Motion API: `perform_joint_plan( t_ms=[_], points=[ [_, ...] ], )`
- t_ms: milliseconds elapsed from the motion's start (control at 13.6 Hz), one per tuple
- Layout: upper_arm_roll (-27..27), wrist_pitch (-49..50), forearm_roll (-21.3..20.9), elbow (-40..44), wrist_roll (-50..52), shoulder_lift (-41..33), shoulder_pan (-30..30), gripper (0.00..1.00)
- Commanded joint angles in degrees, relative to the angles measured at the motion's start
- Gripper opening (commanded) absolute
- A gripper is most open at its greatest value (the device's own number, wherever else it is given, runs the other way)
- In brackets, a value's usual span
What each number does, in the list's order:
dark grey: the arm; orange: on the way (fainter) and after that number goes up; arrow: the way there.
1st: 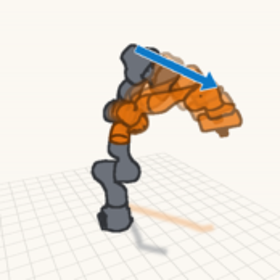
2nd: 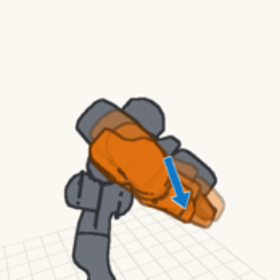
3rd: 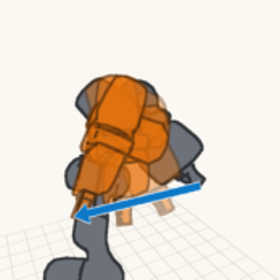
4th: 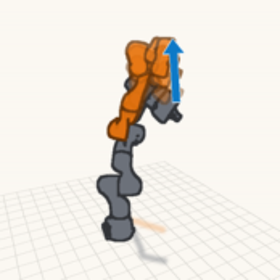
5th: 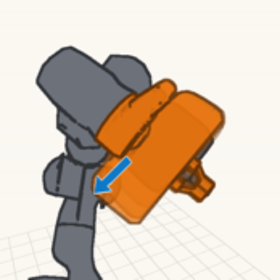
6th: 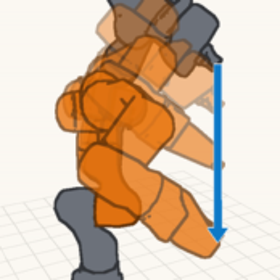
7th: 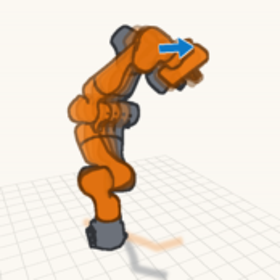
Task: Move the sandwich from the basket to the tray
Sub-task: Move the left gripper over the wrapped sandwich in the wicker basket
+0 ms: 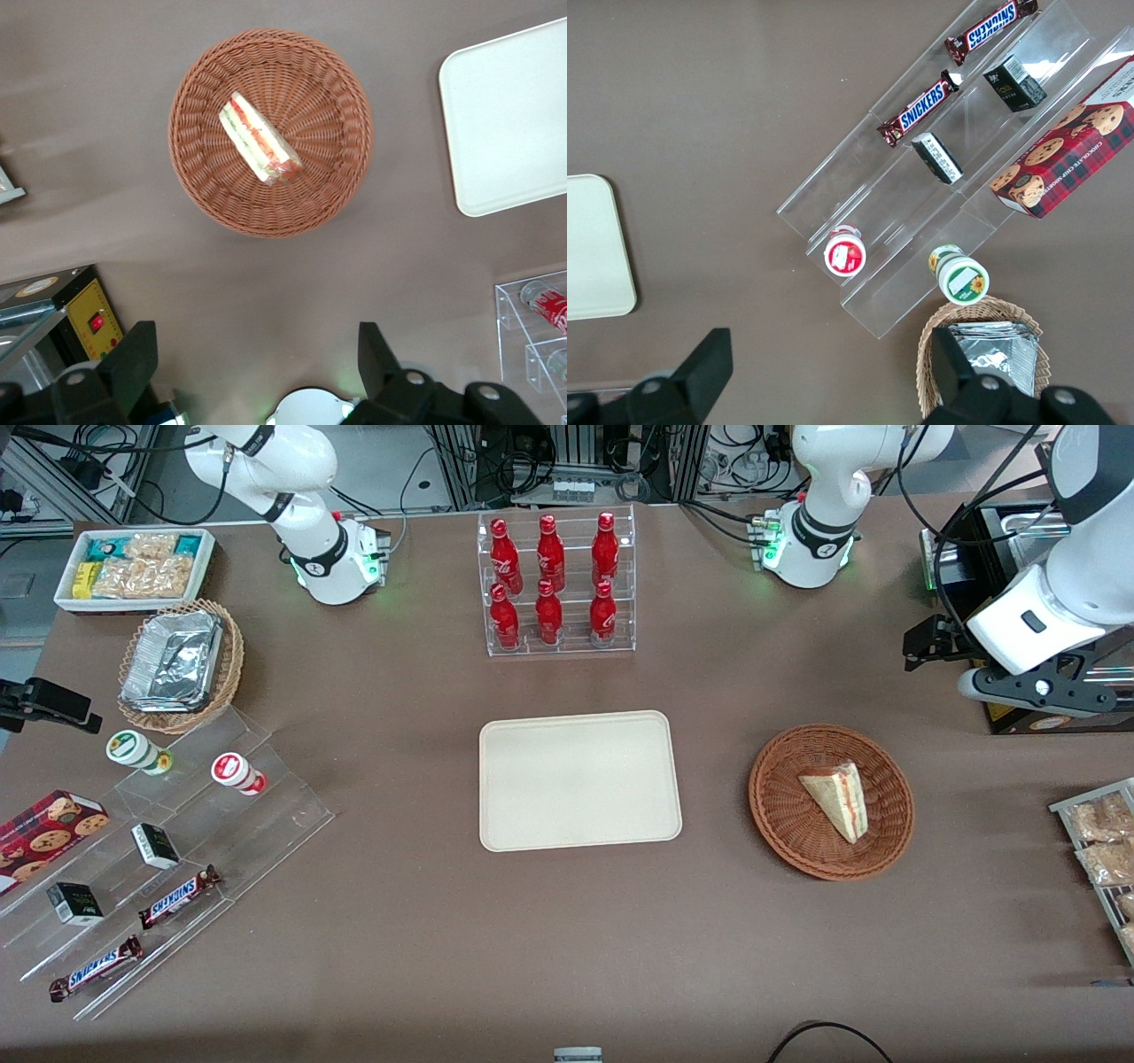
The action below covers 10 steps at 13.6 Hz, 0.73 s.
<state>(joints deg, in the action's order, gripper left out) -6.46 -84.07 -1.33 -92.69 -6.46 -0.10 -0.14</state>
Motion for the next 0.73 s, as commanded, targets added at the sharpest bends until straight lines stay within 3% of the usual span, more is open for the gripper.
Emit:
perform_joint_plan(
  t_ms=[0, 294, 661],
  points=[
    [-0.4, 0.0, -1.3, 0.2, -0.3, -0.5, 0.7, 1.0],
    [-0.4, -3.5, -1.6, -2.7, -0.2, 1.4, 0.7, 1.0],
    [-0.4, -19.2, -1.4, -16.0, -0.1, 1.7, 0.8, 1.0]
  ],
)
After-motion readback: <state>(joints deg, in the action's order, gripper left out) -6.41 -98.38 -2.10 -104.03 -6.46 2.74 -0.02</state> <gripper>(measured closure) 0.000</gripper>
